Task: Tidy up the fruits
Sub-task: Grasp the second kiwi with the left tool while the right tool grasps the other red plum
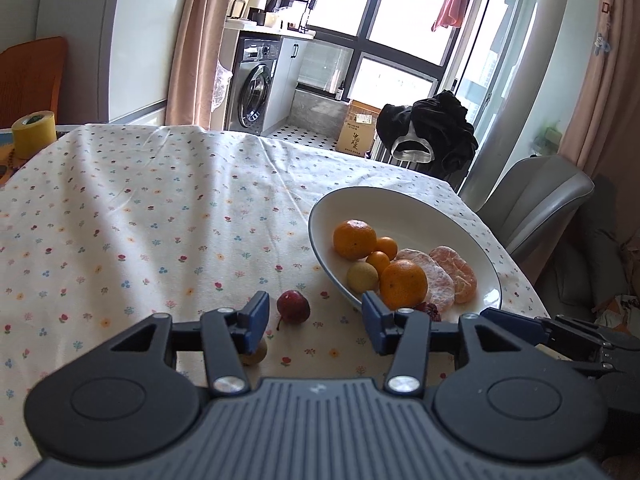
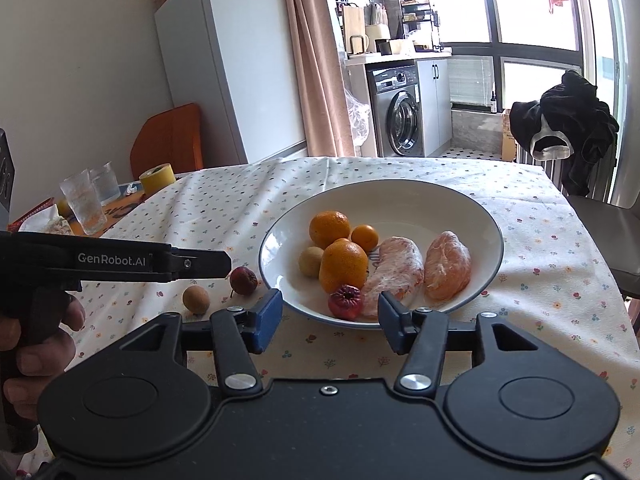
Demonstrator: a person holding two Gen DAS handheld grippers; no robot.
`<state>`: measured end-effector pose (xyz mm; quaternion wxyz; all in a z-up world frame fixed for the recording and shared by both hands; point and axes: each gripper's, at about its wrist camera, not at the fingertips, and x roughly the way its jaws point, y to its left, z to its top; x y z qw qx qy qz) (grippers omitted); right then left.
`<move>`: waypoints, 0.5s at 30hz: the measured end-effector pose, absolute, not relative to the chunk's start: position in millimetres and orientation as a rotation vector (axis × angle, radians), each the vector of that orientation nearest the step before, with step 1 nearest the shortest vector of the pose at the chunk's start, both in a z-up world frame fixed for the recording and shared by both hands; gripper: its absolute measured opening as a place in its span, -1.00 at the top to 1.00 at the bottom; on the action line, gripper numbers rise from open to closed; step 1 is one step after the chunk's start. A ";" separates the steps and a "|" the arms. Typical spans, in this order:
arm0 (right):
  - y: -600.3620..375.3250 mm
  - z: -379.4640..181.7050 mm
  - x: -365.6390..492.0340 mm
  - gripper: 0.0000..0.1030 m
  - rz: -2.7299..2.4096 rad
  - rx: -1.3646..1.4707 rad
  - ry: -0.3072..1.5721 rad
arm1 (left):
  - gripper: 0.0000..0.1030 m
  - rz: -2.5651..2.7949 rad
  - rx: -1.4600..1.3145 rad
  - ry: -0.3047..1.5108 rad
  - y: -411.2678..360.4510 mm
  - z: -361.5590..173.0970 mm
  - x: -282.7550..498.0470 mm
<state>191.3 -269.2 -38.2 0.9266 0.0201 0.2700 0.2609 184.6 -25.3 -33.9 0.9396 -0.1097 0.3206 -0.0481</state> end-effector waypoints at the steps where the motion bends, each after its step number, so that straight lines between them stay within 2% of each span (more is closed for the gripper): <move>1: -266.9 -38.0 190.5 -0.03 0.539 0.039 0.553 | 0.05 -0.098 -0.225 0.654 -23.4 -34.5 182.8; 15: -241.7 -38.0 181.9 -0.02 0.593 0.003 0.560 | 0.10 -0.082 -0.236 0.672 -6.3 -50.1 175.7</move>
